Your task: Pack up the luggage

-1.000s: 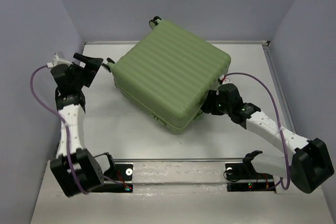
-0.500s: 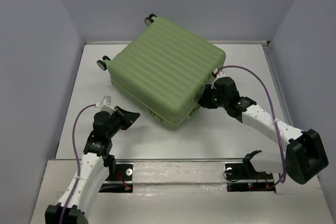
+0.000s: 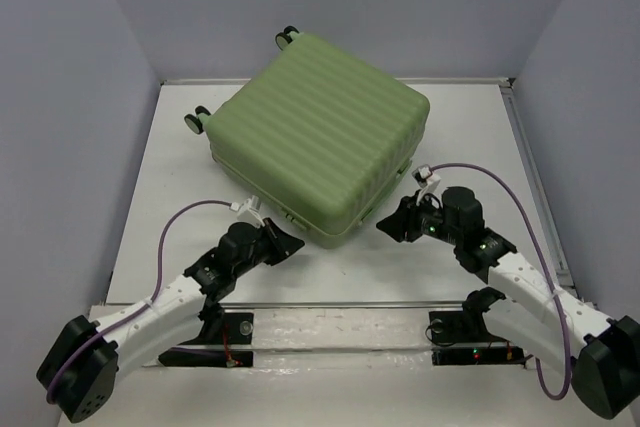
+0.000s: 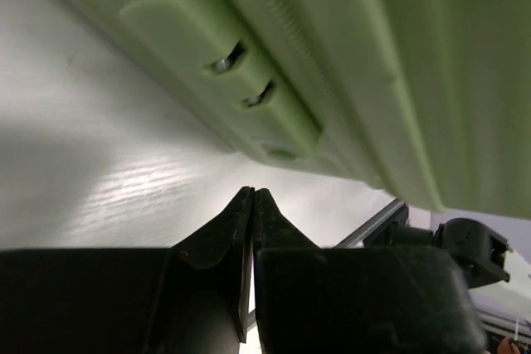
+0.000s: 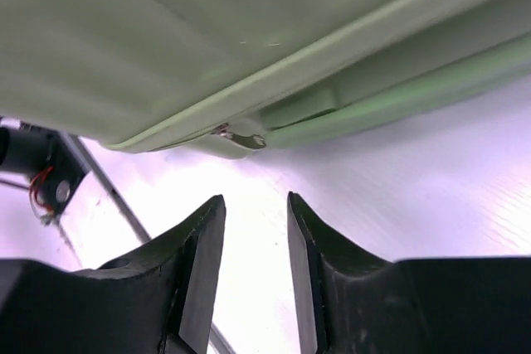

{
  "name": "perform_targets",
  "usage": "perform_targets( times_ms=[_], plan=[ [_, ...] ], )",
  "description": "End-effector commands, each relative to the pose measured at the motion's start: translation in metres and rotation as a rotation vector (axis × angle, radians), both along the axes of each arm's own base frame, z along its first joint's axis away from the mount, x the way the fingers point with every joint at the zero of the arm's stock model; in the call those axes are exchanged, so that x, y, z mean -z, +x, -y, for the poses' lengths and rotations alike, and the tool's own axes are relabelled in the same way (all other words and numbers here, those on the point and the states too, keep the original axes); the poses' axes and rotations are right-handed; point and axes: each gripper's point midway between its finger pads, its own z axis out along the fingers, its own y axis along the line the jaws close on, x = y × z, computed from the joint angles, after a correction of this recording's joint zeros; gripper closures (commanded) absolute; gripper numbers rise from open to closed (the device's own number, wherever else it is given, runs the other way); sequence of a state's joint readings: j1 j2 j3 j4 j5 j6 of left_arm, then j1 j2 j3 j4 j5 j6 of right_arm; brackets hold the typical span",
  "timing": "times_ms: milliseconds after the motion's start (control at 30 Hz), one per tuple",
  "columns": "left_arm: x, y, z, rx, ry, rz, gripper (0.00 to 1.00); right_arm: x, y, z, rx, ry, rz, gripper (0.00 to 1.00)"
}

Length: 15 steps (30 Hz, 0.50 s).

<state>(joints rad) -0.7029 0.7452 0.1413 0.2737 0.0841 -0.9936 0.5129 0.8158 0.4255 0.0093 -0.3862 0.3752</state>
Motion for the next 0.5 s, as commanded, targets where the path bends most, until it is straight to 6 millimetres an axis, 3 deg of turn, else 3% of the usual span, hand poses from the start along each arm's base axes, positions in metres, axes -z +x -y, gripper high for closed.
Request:
perform_targets(
  times_ms=[0,100,200,467],
  plan=[
    [-0.048,0.026,0.009,-0.032,-0.059,0.175,0.83,-0.027,-0.008,-0.029,-0.186,0.055,0.159,0.56],
    [-0.049,0.025,0.01,-0.013,-0.051,0.187,0.79,-0.012,-0.001,-0.037,-0.198,0.011,0.159,0.54],
    [-0.051,0.025,0.013,0.006,-0.04,0.199,0.77,-0.011,0.0,-0.047,-0.219,-0.002,0.205,0.53],
    [-0.05,0.029,0.007,-0.01,0.013,0.208,0.75,-0.005,0.017,-0.046,-0.189,-0.057,0.251,0.53]
  ],
)
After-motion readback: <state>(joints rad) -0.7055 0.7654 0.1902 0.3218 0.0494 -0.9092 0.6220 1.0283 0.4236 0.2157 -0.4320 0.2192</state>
